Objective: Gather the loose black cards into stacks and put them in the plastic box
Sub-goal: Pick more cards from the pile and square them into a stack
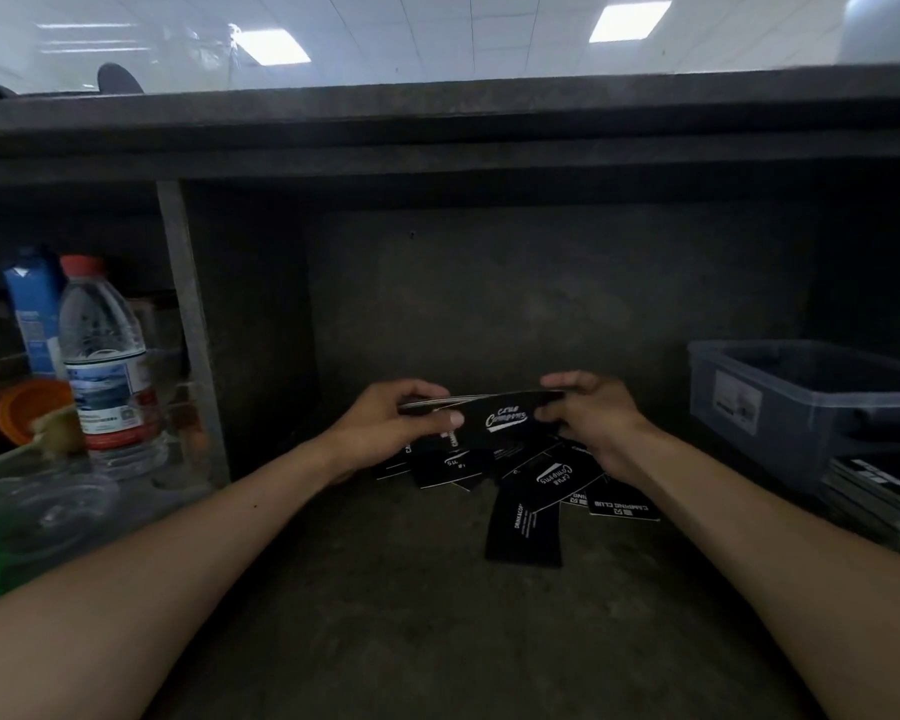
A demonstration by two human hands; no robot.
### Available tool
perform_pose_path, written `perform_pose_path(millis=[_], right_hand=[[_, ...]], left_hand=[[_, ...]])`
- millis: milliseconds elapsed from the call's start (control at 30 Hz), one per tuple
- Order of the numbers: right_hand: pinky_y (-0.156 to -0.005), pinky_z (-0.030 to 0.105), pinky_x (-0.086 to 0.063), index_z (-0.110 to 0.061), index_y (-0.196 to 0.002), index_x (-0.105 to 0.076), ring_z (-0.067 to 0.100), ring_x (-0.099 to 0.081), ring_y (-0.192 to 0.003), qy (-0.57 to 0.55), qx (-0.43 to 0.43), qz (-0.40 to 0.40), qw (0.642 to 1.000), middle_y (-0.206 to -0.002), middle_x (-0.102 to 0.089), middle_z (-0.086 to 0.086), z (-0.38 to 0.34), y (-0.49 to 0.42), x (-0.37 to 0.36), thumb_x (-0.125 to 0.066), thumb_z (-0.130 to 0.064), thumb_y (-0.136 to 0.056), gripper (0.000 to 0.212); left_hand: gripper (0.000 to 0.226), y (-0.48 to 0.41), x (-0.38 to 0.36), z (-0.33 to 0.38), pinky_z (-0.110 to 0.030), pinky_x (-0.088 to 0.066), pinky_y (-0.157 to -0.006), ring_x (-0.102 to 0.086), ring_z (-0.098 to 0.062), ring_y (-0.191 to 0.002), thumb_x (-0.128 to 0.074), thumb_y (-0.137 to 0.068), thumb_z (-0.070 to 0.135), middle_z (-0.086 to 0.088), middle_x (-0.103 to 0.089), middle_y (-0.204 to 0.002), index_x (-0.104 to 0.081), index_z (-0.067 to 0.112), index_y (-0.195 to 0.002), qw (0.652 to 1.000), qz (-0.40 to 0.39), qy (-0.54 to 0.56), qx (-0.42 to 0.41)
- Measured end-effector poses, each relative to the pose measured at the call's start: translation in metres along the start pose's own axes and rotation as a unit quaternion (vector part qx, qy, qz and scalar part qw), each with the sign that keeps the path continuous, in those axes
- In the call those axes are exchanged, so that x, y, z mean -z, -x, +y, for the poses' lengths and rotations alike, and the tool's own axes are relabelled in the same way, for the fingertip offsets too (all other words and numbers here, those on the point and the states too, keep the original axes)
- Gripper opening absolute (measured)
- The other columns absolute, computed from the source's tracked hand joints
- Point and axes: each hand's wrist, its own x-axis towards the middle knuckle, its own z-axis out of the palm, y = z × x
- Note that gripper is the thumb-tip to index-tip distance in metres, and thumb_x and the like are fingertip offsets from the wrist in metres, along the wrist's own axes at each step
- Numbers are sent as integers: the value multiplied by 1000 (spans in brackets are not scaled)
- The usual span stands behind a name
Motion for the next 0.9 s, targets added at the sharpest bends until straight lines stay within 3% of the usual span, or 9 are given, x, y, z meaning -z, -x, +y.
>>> perform_pose_path(millis=[133,200,267,333,400,567,667,767,900], right_hand=[[-54,18,-51,-15,-92,-65,5,-68,-62,72,58,-28,995,-72,-69,-5,8,4,-8,-85,6,-67,39],[-73,27,-56,-12,-101,-64,13,-70,-80,120,87,-19,989,-89,-71,2,8,2,-10,-81,7,-71,39],[-96,33,-52,-13,-116,-65,22,-67,-105,261,114,-25,958,-110,-70,6,5,1,-6,-72,2,-80,40],[-100,25,-45,-17,-128,-64,20,-61,-116,406,117,-82,903,-123,-67,3,4,4,-1,-65,-9,-86,43],[-96,20,-41,-20,-131,-63,19,-57,-120,471,110,-148,863,-132,-62,2,4,8,1,-60,-18,-92,40],[-98,25,-46,-28,-126,-65,17,-59,-115,520,86,-141,838,-128,-64,-1,-5,7,7,-67,-42,-85,44],[-81,22,-46,-34,-106,-69,10,-59,-96,515,80,-129,844,-104,-65,-9,-5,5,13,-73,-49,-75,35],[-75,22,-45,-36,-96,-67,5,-58,-86,498,82,-128,854,-95,-63,-13,-5,4,17,-77,-51,-70,32],[-85,21,-49,-33,-108,-68,7,-63,-92,487,69,-140,859,-98,-65,-12,-10,6,20,-85,-54,-63,53]], left_hand=[[34,-4,-1,-6,-7,-51,-73,-67,8,-87,-73,-87,6,7,-70,-108,-67,18,-119,999,16,-19,-30],[32,-5,-1,-8,-10,-52,-77,-67,2,-88,-67,-90,1,0,-71,-110,-67,15,-119,999,21,-11,-31],[33,-7,-1,-9,-10,-53,-75,-67,3,-85,-65,-91,-2,2,-71,-107,-68,17,-118,1000,19,2,-23],[37,-8,-1,-9,-10,-53,-73,-68,3,-85,-62,-89,-6,3,-71,-107,-68,18,-117,1000,17,11,-8],[42,-9,-2,-8,-13,-55,-75,-68,-5,-91,-57,-87,-11,-1,-71,-111,-68,16,-117,1000,20,23,5],[45,-9,-3,-7,-16,-53,-78,-65,-8,-94,-46,-88,-14,-4,-70,-112,-67,11,-120,999,32,17,1],[44,-11,-2,-7,-24,-49,-93,-62,-15,-106,-42,-92,-13,-7,-69,-116,-66,8,-122,999,52,4,0],[44,-10,-1,-8,-15,-50,-82,-63,-9,-95,-40,-92,-13,-3,-69,-108,-68,12,-115,998,59,9,4],[44,-10,-2,-7,-9,-50,-70,-63,0,-81,-39,-91,-12,-1,-70,-100,-69,16,-107,998,54,31,8]])
